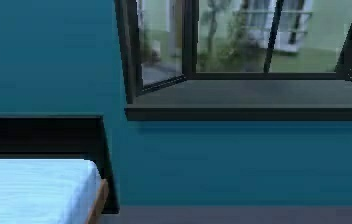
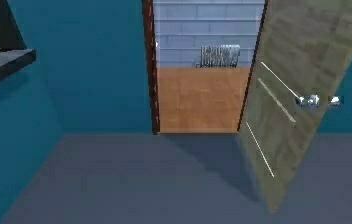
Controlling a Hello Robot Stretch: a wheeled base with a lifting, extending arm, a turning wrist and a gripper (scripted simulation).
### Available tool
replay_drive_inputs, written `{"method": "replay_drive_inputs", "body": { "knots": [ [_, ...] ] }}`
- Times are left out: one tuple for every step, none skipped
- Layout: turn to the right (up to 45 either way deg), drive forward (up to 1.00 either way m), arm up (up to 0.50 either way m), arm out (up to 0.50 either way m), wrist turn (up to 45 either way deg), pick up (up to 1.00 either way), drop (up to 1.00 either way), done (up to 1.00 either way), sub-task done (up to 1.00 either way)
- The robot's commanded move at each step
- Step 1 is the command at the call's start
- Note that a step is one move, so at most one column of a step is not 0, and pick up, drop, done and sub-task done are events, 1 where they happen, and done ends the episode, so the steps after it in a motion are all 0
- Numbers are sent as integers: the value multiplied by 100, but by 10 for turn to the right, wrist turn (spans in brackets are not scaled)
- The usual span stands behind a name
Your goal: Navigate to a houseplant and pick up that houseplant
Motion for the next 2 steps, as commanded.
{"method": "replay_drive_inputs", "body": {
  "knots": [
    [450, 0, 0, 0, 0, 0, 0, 0, 0],
    [450, 0, 0, 0, 0, 0, 0, 0, 0]
  ]
}}
